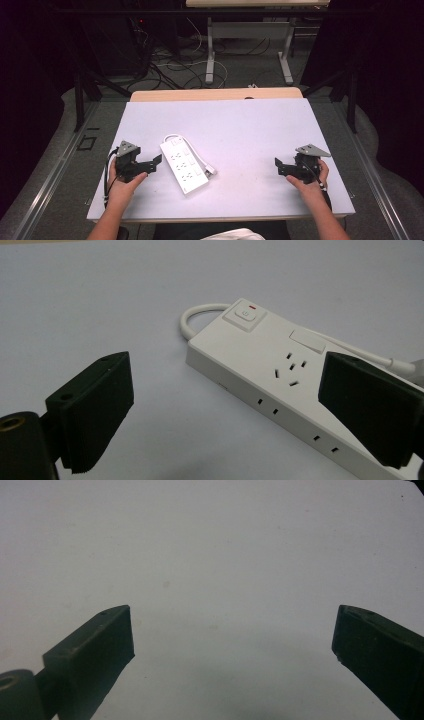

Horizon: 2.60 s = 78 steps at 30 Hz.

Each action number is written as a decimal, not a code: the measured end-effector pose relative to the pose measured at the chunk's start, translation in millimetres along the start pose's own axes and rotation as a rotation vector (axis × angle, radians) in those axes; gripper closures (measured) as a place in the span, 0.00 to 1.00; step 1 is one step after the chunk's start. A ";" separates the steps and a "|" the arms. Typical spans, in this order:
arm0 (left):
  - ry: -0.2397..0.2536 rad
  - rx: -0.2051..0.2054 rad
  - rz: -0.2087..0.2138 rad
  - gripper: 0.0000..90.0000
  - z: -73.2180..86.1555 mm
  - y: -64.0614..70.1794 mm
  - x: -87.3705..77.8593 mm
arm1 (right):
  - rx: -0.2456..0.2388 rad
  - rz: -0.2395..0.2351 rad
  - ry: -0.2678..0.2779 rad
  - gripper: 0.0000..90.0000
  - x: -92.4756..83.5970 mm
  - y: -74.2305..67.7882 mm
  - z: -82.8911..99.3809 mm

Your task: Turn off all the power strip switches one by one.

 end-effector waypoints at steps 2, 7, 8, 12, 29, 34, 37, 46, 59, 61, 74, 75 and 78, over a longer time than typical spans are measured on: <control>-0.005 0.000 0.005 0.08 -0.3 -0.1 0.2 | -0.003 0.007 -0.001 0.05 0.1 0.5 0.2; -0.010 0.013 -0.001 0.10 -0.9 2.2 0.2 | -0.011 0.007 -0.009 0.08 0.7 0.4 0.8; -0.009 0.018 -0.005 0.12 -1.2 2.5 0.2 | -0.015 0.008 -0.003 0.08 0.9 0.4 0.1; -0.007 0.015 -0.009 0.15 -0.7 4.3 1.7 | -0.030 0.022 -0.013 0.08 2.2 -1.0 -0.4; 0.015 0.053 -0.006 0.44 -25.1 24.8 4.5 | -0.046 -0.009 -0.002 0.14 7.9 -9.7 -0.5; 0.003 0.054 -0.043 0.52 -34.3 27.6 11.0 | -0.039 -0.010 0.000 0.14 7.3 -11.8 0.0; 0.008 0.046 -0.047 0.54 -38.3 29.8 13.2 | -0.042 -0.008 -0.005 0.14 7.8 -11.6 0.8; 0.013 -0.009 -0.079 0.58 -52.4 33.6 24.1 | -0.040 -0.007 -0.005 0.15 7.8 -11.5 1.2; -0.019 -0.031 -0.054 0.65 -61.7 37.8 44.7 | -0.037 -0.019 -0.011 0.16 8.6 -12.1 2.2; -0.048 -0.028 -0.057 0.67 -60.3 37.5 51.0 | -0.040 -0.017 -0.011 0.16 8.7 -11.6 2.2; -0.109 -0.043 -0.050 0.86 -58.9 34.6 69.0 | -0.036 -0.023 -0.022 0.16 10.6 -11.3 3.5; -0.109 -0.043 -0.050 0.88 -58.9 34.6 69.0 | -0.036 -0.025 -0.022 0.16 10.8 -11.3 3.6; -0.120 -0.040 -0.052 0.92 -61.2 35.3 70.3 | -0.035 -0.026 -0.022 0.16 10.9 -11.3 3.6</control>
Point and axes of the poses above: each handheld gripper's, and its own axes: x roughly forward along the jaws, z roughly out of its underside, y roughly to its right, the point moved 6 cm from there along x, roughly forward along the jaws, and after that the axes turned 11 degrees about -y, right-handed, at the moved point
